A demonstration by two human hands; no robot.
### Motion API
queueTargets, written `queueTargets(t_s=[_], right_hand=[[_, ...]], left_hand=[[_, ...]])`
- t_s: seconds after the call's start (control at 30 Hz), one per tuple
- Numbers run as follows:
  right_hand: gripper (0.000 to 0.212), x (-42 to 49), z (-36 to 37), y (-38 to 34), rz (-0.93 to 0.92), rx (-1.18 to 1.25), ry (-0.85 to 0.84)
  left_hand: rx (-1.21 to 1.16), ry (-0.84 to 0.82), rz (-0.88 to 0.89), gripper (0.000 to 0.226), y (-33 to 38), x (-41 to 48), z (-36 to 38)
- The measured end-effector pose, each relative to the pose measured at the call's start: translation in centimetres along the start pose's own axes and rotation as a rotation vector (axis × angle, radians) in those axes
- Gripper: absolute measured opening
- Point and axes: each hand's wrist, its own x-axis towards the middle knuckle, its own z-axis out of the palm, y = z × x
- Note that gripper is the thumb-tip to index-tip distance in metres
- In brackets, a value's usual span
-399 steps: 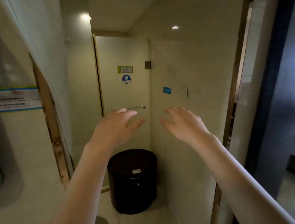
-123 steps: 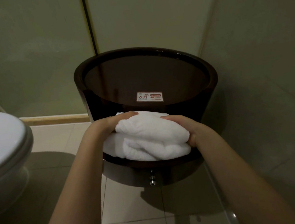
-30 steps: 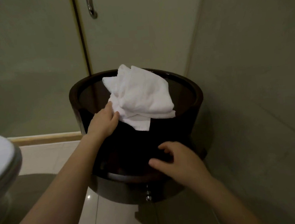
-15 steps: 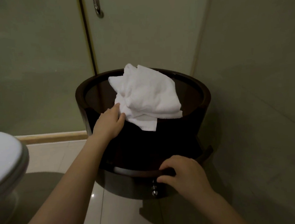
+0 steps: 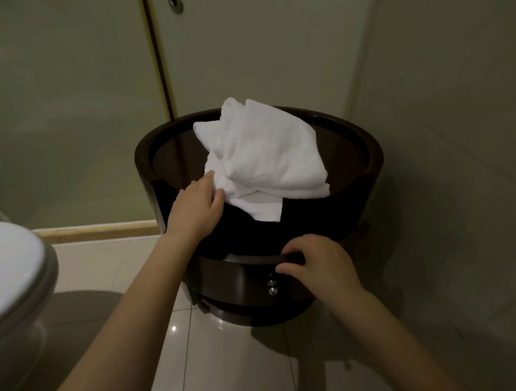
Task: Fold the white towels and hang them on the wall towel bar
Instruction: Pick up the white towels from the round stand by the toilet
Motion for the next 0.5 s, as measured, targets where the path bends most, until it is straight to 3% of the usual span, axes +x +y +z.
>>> queueTargets(t_s=[0.27, 0.5], right_hand=[[0.04, 2.5, 0.8, 0.9, 0.031, -0.031, 0.118], [0.038, 3.9, 1.5, 1.1, 0.079, -0.071, 0.252]], left_hand=[[0.023, 0.04, -0.003, 0.05, 0.1, 0.3, 0.6], [0.015, 0.074, -0.017, 0.05, -0.1, 0.4, 1.3]])
